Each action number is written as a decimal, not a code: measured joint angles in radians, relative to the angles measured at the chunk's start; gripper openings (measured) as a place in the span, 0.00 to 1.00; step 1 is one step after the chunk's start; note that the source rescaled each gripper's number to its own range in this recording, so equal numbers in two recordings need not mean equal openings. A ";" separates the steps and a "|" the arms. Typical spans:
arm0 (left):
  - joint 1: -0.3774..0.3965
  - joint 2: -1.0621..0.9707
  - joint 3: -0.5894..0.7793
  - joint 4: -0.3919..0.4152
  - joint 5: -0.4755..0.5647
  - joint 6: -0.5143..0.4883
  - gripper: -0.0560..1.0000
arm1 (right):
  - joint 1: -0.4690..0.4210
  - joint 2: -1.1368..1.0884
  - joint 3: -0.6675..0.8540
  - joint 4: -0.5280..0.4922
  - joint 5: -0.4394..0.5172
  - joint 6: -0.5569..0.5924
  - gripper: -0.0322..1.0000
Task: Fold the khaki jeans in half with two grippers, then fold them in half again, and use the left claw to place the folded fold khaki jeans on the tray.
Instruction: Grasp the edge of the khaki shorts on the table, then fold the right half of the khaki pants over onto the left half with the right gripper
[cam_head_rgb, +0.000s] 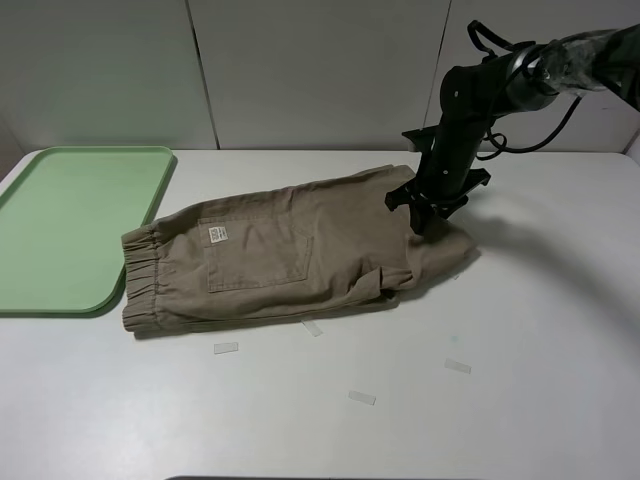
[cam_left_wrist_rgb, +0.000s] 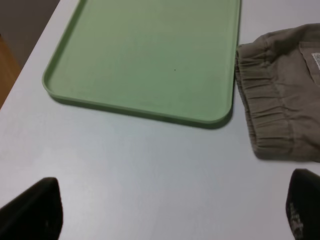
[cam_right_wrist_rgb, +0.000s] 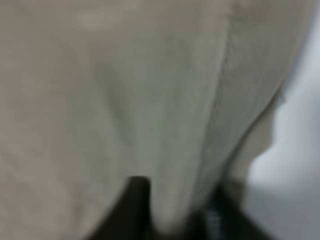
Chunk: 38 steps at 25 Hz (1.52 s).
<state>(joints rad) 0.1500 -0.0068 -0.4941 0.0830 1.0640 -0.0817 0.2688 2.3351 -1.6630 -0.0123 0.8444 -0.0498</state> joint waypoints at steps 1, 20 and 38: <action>0.000 0.000 0.000 0.000 0.000 0.000 0.88 | 0.001 0.000 0.000 0.003 -0.001 0.000 0.14; 0.000 0.000 0.000 0.000 0.000 0.000 0.88 | -0.008 -0.227 0.009 -0.258 0.194 0.018 0.07; 0.000 0.000 0.000 0.000 0.000 0.000 0.88 | -0.008 -0.316 -0.204 -0.406 0.368 0.024 0.07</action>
<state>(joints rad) 0.1500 -0.0068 -0.4941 0.0830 1.0640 -0.0817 0.2610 2.0192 -1.8672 -0.4185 1.2123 -0.0253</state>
